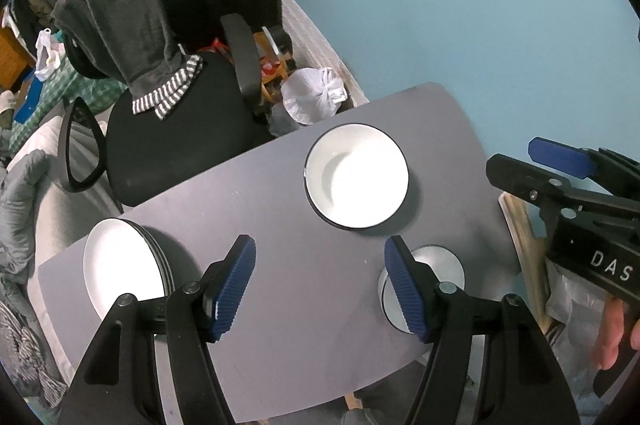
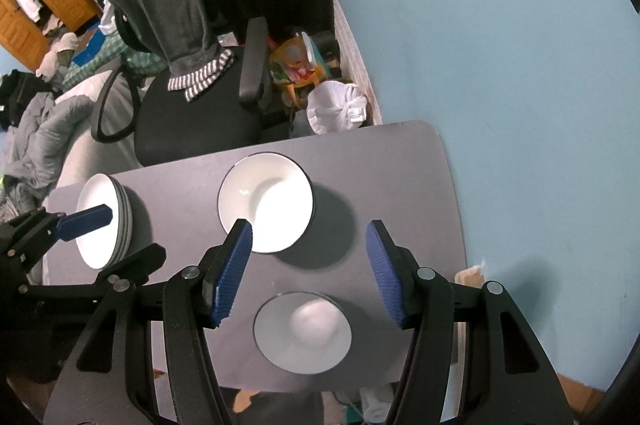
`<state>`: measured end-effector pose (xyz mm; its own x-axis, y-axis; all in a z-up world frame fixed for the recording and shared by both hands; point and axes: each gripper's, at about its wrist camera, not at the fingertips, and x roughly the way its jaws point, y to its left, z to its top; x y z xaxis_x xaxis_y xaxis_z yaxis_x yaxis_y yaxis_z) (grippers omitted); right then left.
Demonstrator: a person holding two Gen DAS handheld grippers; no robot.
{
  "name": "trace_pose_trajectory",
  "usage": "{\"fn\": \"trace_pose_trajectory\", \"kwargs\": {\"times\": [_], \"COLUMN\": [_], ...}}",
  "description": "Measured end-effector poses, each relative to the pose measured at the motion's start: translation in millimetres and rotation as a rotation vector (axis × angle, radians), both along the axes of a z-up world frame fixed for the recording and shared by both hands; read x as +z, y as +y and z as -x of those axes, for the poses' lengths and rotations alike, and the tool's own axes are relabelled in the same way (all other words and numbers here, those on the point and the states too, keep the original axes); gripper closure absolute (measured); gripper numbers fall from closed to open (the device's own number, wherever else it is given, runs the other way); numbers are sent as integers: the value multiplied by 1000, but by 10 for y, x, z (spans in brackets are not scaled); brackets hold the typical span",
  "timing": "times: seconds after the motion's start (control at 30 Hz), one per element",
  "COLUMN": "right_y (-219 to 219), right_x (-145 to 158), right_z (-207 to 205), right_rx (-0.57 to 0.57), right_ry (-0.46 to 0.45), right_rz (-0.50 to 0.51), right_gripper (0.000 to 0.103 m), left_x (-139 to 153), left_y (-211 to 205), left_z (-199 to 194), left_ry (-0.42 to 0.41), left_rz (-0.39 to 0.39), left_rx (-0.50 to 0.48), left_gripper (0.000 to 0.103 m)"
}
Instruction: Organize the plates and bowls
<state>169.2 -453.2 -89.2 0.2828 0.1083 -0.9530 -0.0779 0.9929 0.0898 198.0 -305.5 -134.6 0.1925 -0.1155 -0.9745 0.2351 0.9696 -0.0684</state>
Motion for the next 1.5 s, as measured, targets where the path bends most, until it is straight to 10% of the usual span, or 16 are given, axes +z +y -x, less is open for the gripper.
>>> {"fn": "trace_pose_trajectory", "kwargs": {"times": [1.5], "right_y": [-452], "right_x": [-1051], "right_z": [750], "right_rx": [-51], "right_ry": [208], "right_rz": [-60], "right_gripper": [45], "left_x": [-1039], "left_y": [-438], "left_z": [469], "left_ry": [219], "left_rz": [40], "left_rx": [-115], "left_gripper": [35]}}
